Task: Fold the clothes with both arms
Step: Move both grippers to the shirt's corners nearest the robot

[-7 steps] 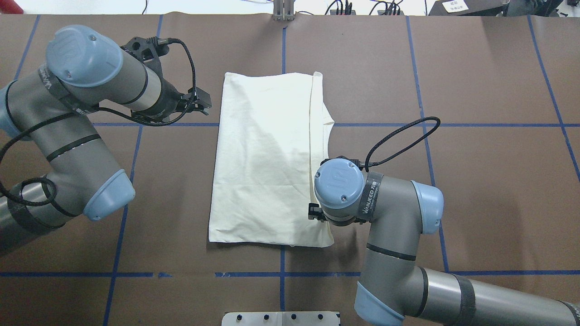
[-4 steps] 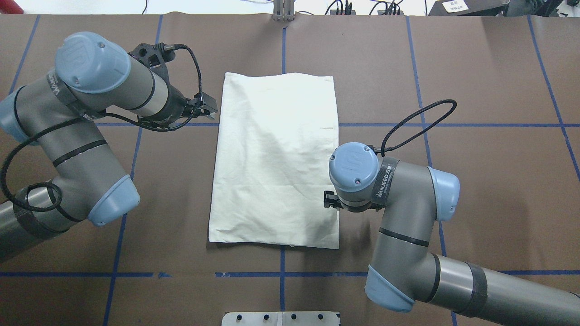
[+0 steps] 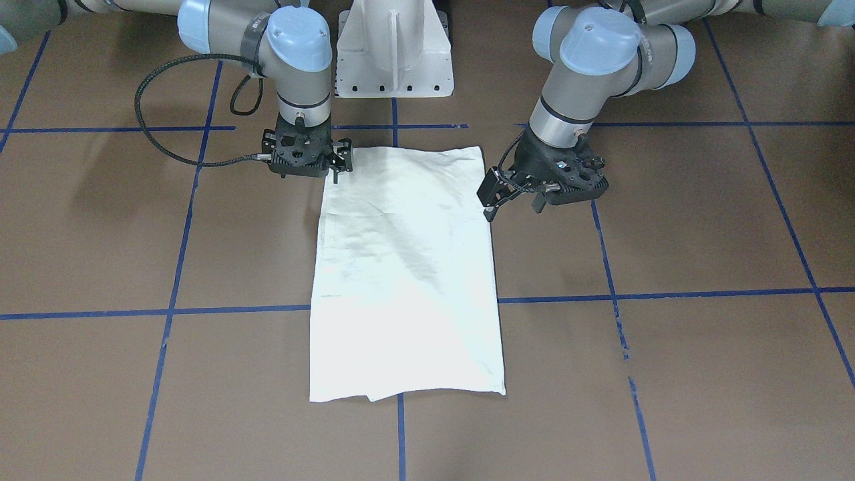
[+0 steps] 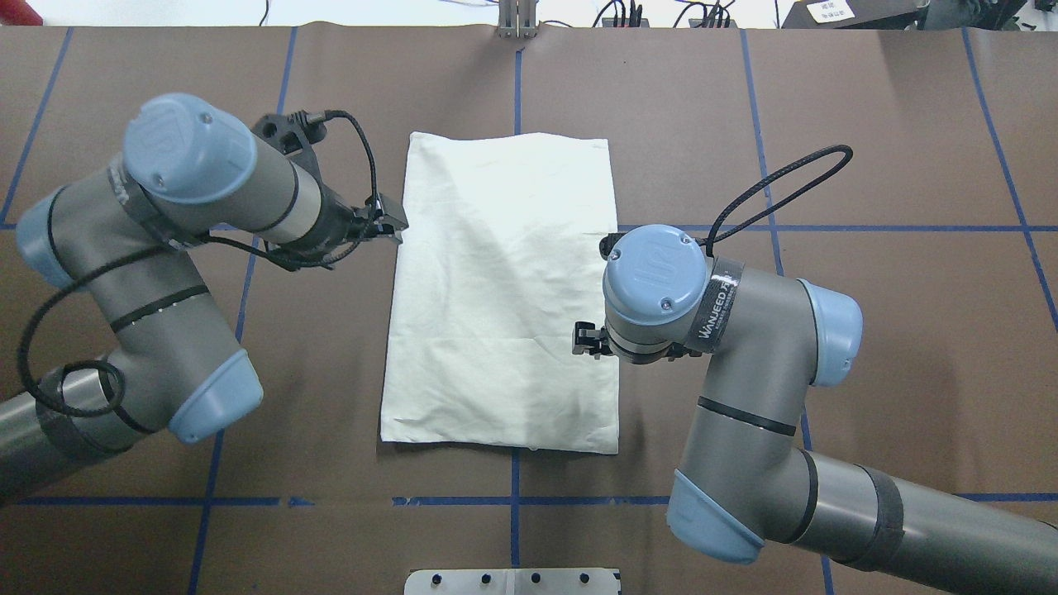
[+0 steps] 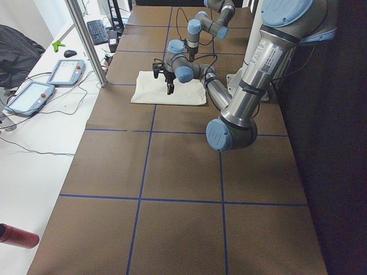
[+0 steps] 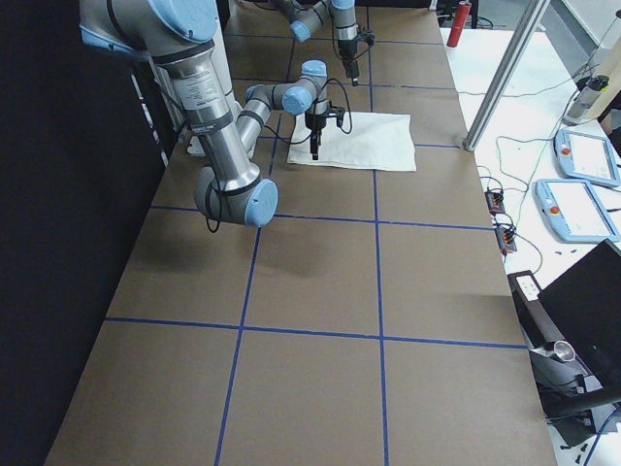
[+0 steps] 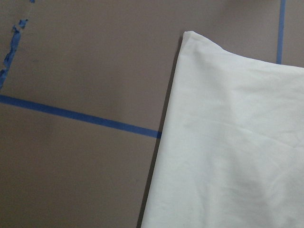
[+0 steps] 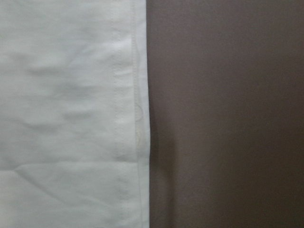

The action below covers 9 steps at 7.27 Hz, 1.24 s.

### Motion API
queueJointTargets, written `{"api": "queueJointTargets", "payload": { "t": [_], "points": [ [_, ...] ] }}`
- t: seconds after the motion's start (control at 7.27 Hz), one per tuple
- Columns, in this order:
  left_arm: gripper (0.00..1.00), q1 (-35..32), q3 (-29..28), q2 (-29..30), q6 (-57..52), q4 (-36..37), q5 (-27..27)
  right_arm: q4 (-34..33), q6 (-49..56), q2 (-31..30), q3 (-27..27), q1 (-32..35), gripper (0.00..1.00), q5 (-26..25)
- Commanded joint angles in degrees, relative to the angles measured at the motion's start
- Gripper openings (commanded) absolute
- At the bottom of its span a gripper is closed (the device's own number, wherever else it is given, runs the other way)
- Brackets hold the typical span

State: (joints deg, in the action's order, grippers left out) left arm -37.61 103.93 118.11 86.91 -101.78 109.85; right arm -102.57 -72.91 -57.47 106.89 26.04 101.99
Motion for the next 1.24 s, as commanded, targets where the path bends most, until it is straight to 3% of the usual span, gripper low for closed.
{"api": "queueJointTargets", "payload": {
  "t": [0.0,0.28,0.41,0.83,1.1],
  "points": [
    [0.98,9.70,0.92,-1.12,17.95,-0.53,-4.70,5.25,-0.65,-0.01,2.10,0.24,1.00,0.05],
    [0.95,16.84,1.01,-1.74,27.14,3.75,-8.50,7.64,-1.09,0.08,2.27,0.59,1.00,0.23],
    [0.88,18.44,1.27,-1.48,28.82,6.13,-9.21,7.65,-1.09,0.08,2.44,0.68,1.00,0.23],
    [0.85,18.89,1.37,-2.09,28.40,8.79,-9.30,7.65,-1.36,0.08,2.45,0.68,1.00,0.23],
    [0.78,19.50,1.28,-2.18,28.40,8.88,-9.30,7.65,-1.36,0.08,2.45,0.68,1.00,0.23]
  ]
}}
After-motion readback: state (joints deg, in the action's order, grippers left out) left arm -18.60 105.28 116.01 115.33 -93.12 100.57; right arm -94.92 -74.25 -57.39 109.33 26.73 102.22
